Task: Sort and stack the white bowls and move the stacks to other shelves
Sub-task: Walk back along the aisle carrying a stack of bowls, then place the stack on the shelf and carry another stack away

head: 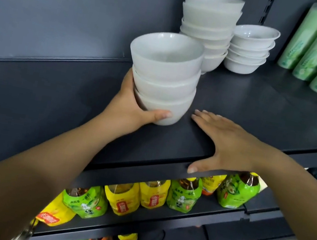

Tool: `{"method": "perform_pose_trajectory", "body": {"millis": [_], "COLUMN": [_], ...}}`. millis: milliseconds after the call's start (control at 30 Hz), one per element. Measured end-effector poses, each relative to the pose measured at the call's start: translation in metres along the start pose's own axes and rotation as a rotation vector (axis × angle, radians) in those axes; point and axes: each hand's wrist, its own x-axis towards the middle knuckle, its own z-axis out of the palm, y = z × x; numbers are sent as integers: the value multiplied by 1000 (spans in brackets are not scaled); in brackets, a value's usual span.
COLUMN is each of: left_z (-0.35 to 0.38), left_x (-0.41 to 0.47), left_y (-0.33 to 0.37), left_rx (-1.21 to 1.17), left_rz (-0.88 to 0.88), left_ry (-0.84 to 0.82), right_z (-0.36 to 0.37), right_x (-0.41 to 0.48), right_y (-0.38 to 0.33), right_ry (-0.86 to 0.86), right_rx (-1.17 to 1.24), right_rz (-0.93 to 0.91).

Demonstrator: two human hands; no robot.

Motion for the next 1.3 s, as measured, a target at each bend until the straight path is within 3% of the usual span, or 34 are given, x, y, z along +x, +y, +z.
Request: {"method": "perform_pose_trajectory", "body": {"millis": [233, 400, 767, 1300], "left_z": [7, 11, 10, 12], "left_x": [40, 75, 133, 147], "left_y": [-10, -20, -28, -50], "left_rx": [4, -10, 39, -47], "left_rz": [-37, -72, -133, -36], "left_ry": [108, 197, 225, 227], "right_z": [6, -16, -30, -26], "right_x": [-1, 22, 124, 134], "right_y": [3, 3, 15, 23], "right_ry": [48, 19, 125, 225], "right_rx": [34, 297, 166, 209], "right_rz": [-52, 99, 77, 78]}}
